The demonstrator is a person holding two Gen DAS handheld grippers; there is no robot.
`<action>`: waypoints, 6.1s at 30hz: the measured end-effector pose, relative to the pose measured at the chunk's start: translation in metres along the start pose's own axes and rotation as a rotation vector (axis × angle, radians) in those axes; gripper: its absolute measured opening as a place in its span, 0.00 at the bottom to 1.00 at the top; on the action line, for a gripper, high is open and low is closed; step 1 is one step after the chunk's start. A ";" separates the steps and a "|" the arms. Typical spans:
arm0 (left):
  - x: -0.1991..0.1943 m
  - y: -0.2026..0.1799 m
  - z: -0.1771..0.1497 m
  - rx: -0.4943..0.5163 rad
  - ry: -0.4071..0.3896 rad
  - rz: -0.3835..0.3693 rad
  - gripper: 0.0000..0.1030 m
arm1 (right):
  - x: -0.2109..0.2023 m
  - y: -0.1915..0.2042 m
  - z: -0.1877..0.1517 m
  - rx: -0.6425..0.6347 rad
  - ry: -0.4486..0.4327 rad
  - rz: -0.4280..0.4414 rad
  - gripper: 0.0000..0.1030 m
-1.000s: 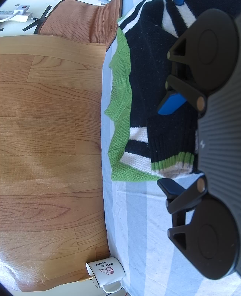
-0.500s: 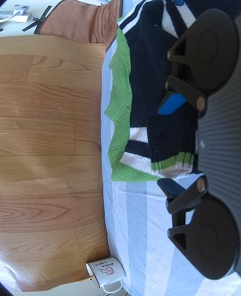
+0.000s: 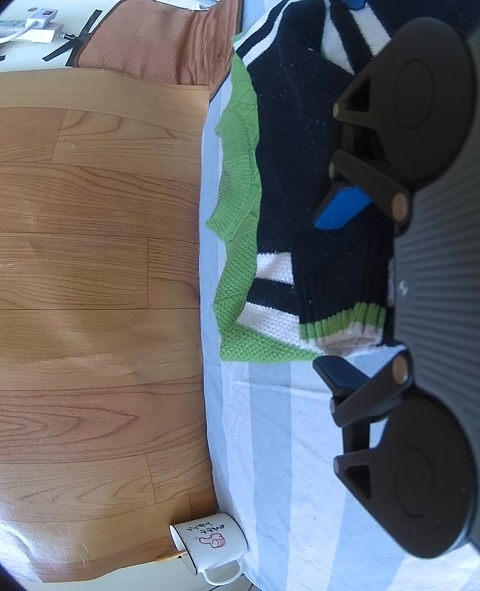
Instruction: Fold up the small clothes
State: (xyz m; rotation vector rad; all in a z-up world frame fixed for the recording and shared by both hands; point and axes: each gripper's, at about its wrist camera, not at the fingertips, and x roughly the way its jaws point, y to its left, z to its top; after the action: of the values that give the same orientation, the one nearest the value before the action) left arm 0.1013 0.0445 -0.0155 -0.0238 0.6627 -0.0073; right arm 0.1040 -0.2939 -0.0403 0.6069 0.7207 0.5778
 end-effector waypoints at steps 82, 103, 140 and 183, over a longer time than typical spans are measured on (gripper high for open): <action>0.000 -0.001 0.000 0.009 -0.001 -0.006 0.75 | 0.001 -0.002 0.001 0.001 0.000 0.003 0.48; -0.001 -0.004 0.001 0.018 -0.004 -0.007 0.72 | 0.001 -0.002 0.001 0.004 -0.002 0.005 0.48; 0.010 0.005 0.006 -0.023 0.034 -0.037 0.79 | 0.007 0.006 0.002 -0.033 -0.010 -0.049 0.48; -0.260 0.089 -0.148 -0.392 0.176 -0.411 0.08 | -0.209 0.001 -0.066 -0.055 -0.024 0.066 0.03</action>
State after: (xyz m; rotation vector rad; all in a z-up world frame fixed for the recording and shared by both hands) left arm -0.1949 0.1340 0.0252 -0.5415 0.8177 -0.2782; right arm -0.0737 -0.4123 0.0097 0.5877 0.6621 0.6484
